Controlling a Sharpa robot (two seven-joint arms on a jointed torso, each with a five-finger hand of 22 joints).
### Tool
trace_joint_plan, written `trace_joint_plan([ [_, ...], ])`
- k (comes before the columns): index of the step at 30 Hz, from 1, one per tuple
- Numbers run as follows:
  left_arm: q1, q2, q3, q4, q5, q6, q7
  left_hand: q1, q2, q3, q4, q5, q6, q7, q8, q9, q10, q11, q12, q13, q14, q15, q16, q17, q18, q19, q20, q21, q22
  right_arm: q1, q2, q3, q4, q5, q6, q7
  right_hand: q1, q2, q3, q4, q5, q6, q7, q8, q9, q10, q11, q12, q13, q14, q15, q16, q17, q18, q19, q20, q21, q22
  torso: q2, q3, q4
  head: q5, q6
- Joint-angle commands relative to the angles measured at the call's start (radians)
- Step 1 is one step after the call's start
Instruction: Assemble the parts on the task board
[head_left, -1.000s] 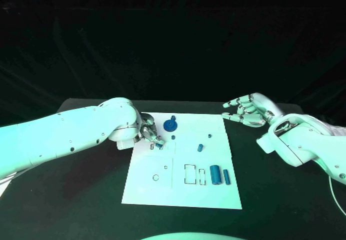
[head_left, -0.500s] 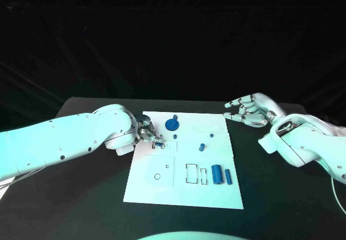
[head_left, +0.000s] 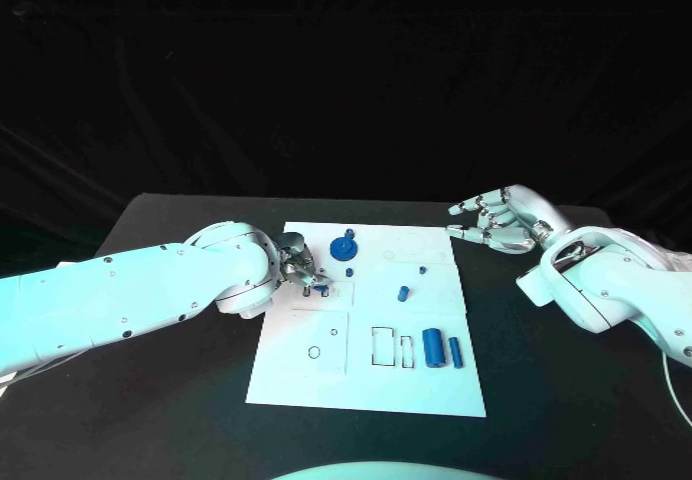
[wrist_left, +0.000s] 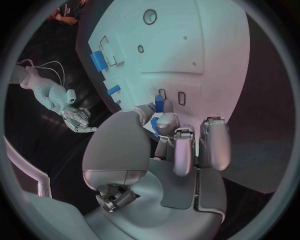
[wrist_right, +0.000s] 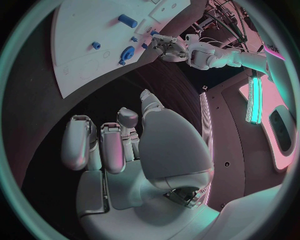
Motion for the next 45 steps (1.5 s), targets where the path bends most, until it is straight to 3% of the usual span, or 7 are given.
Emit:
trace_joint_plan([
  [1, -0.001, 0.007, 0.001, -0.001, -0.047, -0.033, 0.009, -0.009, 0.004, 0.148, -0.139, 0.000, 0.000, -0.008, 0.004, 0.002, 0.008, 0.000, 0.000, 0.001, 0.105, 0.000, 0.003, 0.264, -0.016, 0.007, -0.002, 0.003, 0.036, -0.001, 0.001, 0.000, 0.001, -0.001, 0.014, 0.011, 0.005, 0.005, -0.001, -0.006, 0.005, 0.008, 0.000, 0.000, 0.001, 0.007, 0.001, 0.002, -0.001, 0.054, -0.004, -0.006, 0.043, 0.009, -0.001, -0.006, -0.004, -0.001, 0.000, -0.0005, 0.0000, -0.001, -0.001],
  [14, -0.002, 0.038, 0.001, -0.041, -0.011, 0.042, 0.001, -0.015, 0.003, 0.149, -0.136, -0.001, 0.000, -0.009, 0.004, 0.004, 0.006, 0.000, -0.002, -0.001, 0.105, 0.000, 0.003, 0.264, -0.015, 0.005, -0.002, 0.001, 0.033, -0.001, 0.006, 0.000, -0.001, 0.001, 0.017, 0.010, 0.005, 0.005, -0.001, -0.006, 0.005, 0.008, 0.000, 0.000, 0.001, 0.007, 0.001, 0.002, -0.001, 0.054, -0.004, -0.006, 0.043, 0.009, -0.001, -0.006, -0.004, -0.001, 0.001, -0.0016, -0.0008, 0.000, -0.003],
  [24, -0.002, 0.058, 0.000, -0.064, -0.019, 0.083, -0.004, -0.015, 0.003, 0.150, -0.137, -0.001, -0.001, -0.009, 0.004, 0.004, 0.007, 0.000, -0.001, 0.001, 0.105, 0.000, 0.003, 0.264, -0.015, 0.006, -0.002, 0.002, 0.034, -0.001, 0.008, 0.000, -0.001, 0.007, 0.020, 0.009, 0.004, 0.008, -0.002, -0.006, 0.004, 0.009, 0.000, 0.000, 0.002, 0.006, 0.001, 0.002, -0.002, 0.053, -0.004, -0.007, 0.042, 0.009, -0.001, -0.006, -0.005, -0.002, 0.001, -0.0001, -0.0006, 0.002, -0.012],
  [45, -0.003, 0.044, 0.000, -0.054, -0.047, 0.134, -0.017, -0.013, -0.002, 0.154, -0.145, -0.002, -0.002, -0.011, 0.006, 0.007, 0.013, -0.002, 0.011, 0.013, 0.105, 0.000, 0.003, 0.264, -0.015, 0.004, -0.002, -0.001, 0.031, -0.001, 0.006, 0.000, -0.002, 0.008, 0.022, 0.010, 0.004, 0.008, -0.002, -0.006, 0.004, 0.009, 0.000, 0.000, 0.002, 0.006, 0.001, 0.002, -0.002, 0.053, -0.004, -0.007, 0.042, 0.009, -0.001, -0.006, -0.005, -0.002, 0.000, 0.0004, 0.0004, 0.005, -0.021],
])
